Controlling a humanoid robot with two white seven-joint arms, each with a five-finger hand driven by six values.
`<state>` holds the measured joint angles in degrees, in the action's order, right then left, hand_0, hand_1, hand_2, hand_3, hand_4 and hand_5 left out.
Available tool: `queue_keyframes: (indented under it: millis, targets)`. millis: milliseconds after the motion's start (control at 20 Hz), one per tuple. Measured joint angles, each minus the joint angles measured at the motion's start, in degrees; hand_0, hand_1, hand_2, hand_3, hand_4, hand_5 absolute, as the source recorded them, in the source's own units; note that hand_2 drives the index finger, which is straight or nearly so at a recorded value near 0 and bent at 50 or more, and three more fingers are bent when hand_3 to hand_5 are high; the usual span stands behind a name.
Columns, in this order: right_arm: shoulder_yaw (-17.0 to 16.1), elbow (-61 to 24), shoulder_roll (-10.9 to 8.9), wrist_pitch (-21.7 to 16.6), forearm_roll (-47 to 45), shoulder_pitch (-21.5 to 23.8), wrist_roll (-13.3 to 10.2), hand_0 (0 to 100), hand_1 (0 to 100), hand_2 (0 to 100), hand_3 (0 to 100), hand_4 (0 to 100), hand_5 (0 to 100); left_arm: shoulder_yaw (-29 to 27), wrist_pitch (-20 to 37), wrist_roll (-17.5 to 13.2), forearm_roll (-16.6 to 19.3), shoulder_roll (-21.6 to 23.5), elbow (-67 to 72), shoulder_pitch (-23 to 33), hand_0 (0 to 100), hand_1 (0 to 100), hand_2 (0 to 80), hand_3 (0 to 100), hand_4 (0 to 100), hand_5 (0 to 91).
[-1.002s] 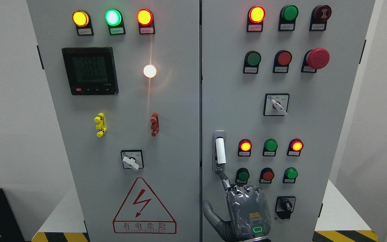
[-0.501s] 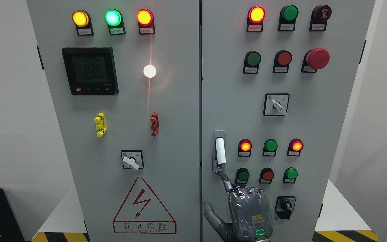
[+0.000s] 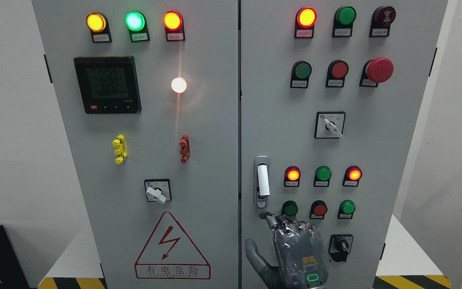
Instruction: Release door handle
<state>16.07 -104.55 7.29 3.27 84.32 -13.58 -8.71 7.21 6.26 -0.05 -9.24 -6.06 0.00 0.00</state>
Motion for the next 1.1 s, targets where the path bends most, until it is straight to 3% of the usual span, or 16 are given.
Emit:
queue_keyframes:
  millis: [250,601,1102]
  targets:
    - [-0.05,-1.1,0.04,-0.02,-0.09,-0.58,1.29,42,31,80,100,92,96,0.0,0.0,0.0,0.0,0.0,0.0,0.0,12,56,0.0,0,0,0.0]
    - [-0.25,-1.97,0.14,0.13,-0.28,-1.93,3.85,39,29,91,100,99,100,0.0,0.0,0.0,0.01,0.0,0.0,0.0,12,56,0.0,0,0,0.0]
    - [-0.48,-2.43,0.3,3.05,-0.44,-4.52,6.49,39,24,95,100,100,100,0.0,0.0,0.0,0.01,0.0,0.0,0.0,12,56,0.0,0,0,0.0]
